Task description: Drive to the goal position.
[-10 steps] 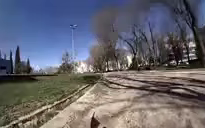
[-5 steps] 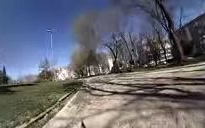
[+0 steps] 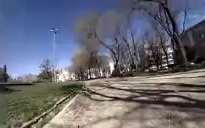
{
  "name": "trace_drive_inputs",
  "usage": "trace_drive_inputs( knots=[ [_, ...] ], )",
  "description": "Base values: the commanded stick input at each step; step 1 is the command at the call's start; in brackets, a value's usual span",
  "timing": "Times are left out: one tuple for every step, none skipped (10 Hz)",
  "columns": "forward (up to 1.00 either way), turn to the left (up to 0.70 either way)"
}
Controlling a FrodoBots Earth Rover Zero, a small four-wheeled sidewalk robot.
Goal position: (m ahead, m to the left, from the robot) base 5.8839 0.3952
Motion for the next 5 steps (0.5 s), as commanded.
trace_drive_inputs(
  knots=[
    [0.91, 0.0],
    [0.92, 0.0],
    [0.93, 0.0],
    [0.94, 0.0],
    [0.95, 0.0]
  ],
)
